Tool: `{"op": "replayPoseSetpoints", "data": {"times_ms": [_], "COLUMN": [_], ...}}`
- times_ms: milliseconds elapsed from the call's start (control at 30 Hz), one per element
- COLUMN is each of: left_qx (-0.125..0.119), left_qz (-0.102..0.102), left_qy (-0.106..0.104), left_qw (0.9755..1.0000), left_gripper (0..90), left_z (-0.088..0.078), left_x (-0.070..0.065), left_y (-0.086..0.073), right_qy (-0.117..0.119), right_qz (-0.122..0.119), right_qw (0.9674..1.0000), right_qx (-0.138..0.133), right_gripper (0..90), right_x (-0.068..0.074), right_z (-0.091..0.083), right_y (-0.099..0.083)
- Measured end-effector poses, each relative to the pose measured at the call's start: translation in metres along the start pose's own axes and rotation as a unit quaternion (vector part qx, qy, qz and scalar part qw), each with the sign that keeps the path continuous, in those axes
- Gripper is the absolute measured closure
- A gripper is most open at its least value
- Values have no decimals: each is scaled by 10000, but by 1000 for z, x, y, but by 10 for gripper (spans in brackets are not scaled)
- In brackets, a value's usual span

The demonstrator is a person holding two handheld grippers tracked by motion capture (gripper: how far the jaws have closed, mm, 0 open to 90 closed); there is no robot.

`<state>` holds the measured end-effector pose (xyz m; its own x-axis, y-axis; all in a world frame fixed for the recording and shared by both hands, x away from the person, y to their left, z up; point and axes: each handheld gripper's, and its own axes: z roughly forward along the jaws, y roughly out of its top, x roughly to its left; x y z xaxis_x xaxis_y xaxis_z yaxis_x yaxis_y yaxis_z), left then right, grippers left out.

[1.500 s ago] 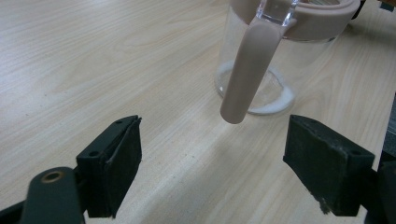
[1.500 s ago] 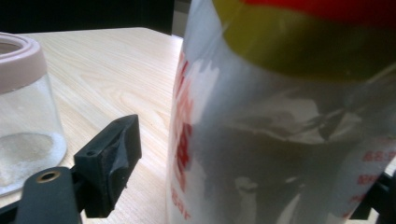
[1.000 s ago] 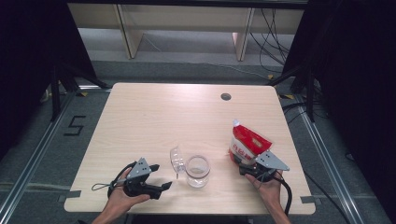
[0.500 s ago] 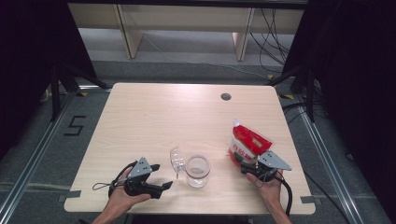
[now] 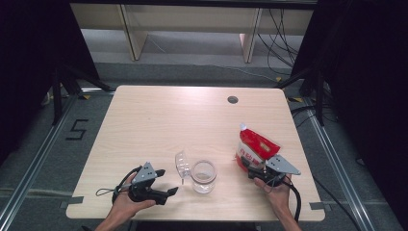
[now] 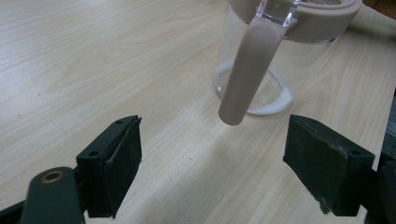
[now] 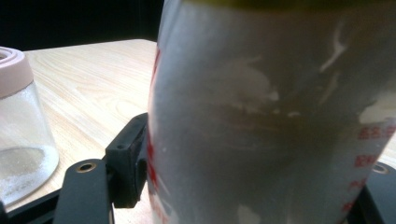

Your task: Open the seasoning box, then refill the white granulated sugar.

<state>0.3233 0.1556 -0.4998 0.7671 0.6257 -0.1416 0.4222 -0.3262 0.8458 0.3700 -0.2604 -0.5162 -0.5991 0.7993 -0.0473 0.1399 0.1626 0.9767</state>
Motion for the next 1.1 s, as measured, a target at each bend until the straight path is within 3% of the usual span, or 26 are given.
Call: {"op": "replayPoseSetpoints", "data": {"times_ms": [233,300,333,433,500,533,567,600,667,767,833,967,1100], "left_qx": [7,1,-34,-7,7,10,14,10,-56,-68,-12,-3,-34], "left_qz": [-17,24,23,10,13,13,16,38,22,28,45,26,31], "left_qy": [-2,-4,-10,-21,-16,-1,-1,-19,-5,-23,-9,24,23], "left_qw": [10000,10000,10000,10000,10000,10000,10000,10000,10000,10000,10000,10000,10000], "left_gripper": [186,186,187,187,189,193,193,193,194,194,194,194,194], "left_z": [0,-1,-1,-2,-2,-2,-2,-2,-3,-3,-4,-3,-4], "left_x": [0,0,-1,-1,-1,-2,-2,-1,-3,-2,-1,-1,-1], "left_y": [0,0,0,1,1,1,1,1,1,1,0,0,0], "right_qy": [-13,36,104,18,66,387,387,81,97,135,203,110,138], "right_qz": [41,29,36,23,150,132,132,-56,87,-56,-24,-76,-275], "right_qw": [10000,10000,9999,10000,9998,9990,9990,9999,9998,9999,9998,9999,9995], "right_qx": [30,-67,41,0,89,170,170,104,119,75,58,-69,-84], "right_gripper": [372,381,385,391,394,398,398,401,403,406,407,409,410], "right_x": [1,1,1,1,3,1,1,3,6,6,7,8,8], "right_z": [-2,-2,-3,-3,-5,-6,-6,-7,-8,-8,-10,-14,-19], "right_y": [0,0,1,1,2,3,3,4,5,7,9,13,17]}}
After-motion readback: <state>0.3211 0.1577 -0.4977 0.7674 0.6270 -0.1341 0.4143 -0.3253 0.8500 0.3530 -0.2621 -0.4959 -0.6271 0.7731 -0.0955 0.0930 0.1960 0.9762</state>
